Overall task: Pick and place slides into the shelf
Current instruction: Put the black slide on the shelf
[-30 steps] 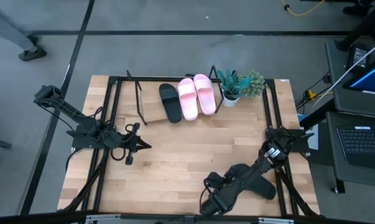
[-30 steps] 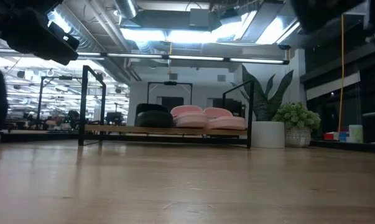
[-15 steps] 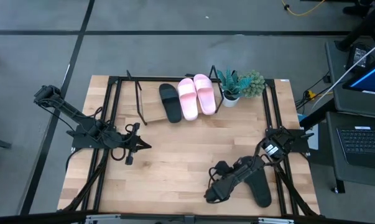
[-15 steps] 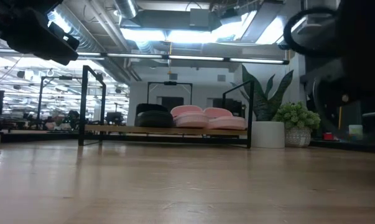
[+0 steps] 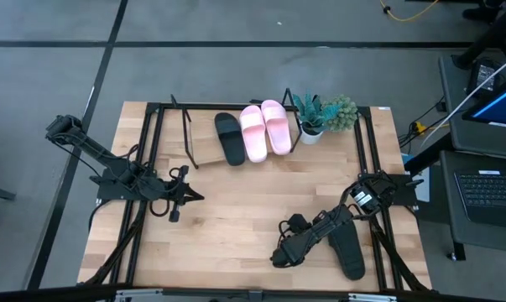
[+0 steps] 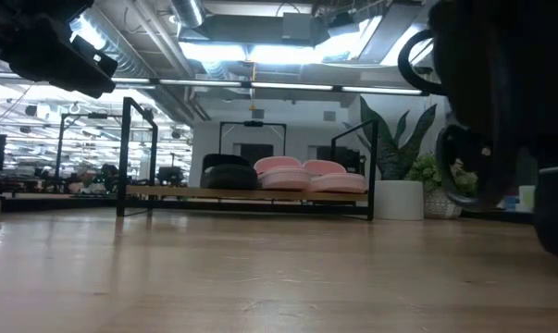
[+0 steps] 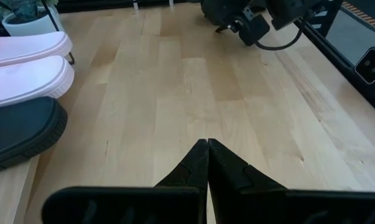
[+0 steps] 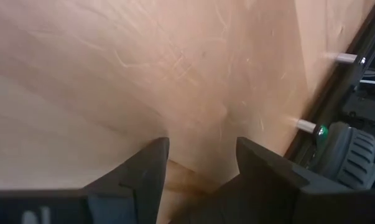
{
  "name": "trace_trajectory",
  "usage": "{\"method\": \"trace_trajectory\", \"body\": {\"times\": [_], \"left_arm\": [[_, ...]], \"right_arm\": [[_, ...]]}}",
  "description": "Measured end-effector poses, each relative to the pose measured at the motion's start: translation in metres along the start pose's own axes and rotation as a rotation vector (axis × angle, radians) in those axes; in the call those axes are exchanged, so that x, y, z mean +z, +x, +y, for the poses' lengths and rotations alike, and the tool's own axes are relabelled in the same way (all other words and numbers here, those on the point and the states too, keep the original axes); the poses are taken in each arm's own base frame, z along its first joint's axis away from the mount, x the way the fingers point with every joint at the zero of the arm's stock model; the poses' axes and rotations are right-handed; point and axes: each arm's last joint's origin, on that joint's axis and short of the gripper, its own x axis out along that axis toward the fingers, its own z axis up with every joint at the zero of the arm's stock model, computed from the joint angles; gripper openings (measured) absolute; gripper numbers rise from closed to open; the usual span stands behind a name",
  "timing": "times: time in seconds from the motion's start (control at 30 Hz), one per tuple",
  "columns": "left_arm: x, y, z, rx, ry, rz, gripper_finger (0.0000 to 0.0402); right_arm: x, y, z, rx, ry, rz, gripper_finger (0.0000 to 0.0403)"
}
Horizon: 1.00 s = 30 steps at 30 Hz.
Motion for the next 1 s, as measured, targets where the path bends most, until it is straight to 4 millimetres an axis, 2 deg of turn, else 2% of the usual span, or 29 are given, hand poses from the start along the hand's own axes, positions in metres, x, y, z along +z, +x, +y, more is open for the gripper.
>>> {"method": "trace_trajectory", "body": {"times": [0.4, 0.57, 1.0], "left_arm": [[-0.001, 0.000, 0.000, 0.001, 0.011, 0.008, 0.0000], [-0.001, 0.000, 0.000, 0.002, 0.012, 0.009, 0.0000], [-0.004, 0.000, 0.001, 0.008, 0.028, 0.043, 0.0000]], "right_arm": [[0.002, 0.000, 0.001, 0.009, 0.009, -0.007, 0.0197], [0.008, -0.001, 0.000, 0.020, 0.082, 0.016, 0.0189], [0.029, -0.030, 0.000, 0.137, 0.094, -0.011, 0.0160]]}}
